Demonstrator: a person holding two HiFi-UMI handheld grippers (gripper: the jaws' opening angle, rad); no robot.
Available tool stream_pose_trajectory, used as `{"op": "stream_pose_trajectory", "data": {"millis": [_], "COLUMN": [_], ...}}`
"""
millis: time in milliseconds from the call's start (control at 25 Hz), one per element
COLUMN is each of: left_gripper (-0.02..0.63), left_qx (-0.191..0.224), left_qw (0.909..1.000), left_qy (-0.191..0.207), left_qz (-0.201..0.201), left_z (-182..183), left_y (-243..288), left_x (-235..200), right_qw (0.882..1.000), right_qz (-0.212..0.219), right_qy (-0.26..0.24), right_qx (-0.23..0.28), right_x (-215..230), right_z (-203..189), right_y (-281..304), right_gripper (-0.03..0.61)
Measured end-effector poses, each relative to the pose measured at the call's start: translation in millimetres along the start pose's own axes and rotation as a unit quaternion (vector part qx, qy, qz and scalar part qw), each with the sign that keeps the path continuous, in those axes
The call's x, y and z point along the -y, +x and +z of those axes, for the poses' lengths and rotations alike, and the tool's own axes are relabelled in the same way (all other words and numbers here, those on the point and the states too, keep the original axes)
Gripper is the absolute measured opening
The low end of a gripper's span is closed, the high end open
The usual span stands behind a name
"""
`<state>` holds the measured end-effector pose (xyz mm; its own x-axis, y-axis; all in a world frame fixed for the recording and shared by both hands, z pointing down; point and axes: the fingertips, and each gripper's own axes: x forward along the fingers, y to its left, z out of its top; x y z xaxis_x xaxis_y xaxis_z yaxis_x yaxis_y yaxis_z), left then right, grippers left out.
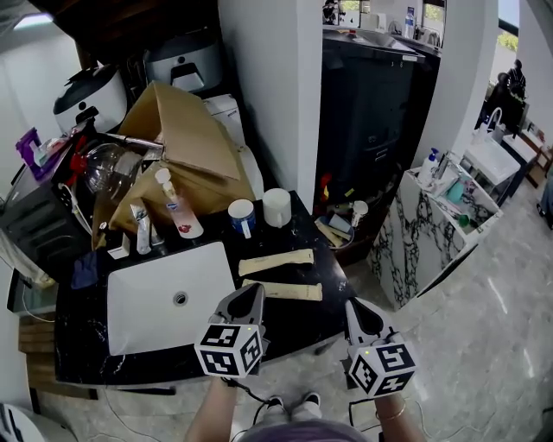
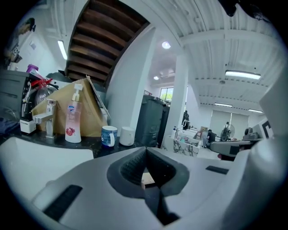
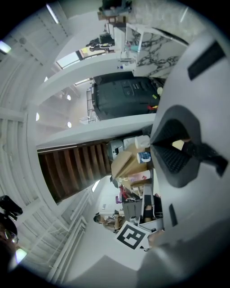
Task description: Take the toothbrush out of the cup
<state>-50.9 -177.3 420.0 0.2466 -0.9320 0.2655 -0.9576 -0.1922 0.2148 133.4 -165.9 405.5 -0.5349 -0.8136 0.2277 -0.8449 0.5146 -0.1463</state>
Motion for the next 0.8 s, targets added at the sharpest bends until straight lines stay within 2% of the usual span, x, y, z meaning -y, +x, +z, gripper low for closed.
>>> {"op": "stream_pose_trajectory", "data": {"millis": [240,800], "left_gripper": [0.000,0.000], "left_qx": [0.034,0.034], "left_qw": [0.9992,0.9989], "left_qy": [0.010,0.020], "left_qz": [0.017,0.025], "left_z": [-1.9,-17.0], "left_y": [-15.8,-19.7], "left_x": [-4.6,-4.6], "right_qw": [1.000,0.999], "right_qz": [0.006,0.024], "right_qy": [0.003,-0.020], "right_qx": [0.004,0.018], "right_x": [-0.7,-2.0], "right_z": [2.9,4.4], "right_y": [-0.8,-4.0], "right_gripper": [0.002,0.002]}}
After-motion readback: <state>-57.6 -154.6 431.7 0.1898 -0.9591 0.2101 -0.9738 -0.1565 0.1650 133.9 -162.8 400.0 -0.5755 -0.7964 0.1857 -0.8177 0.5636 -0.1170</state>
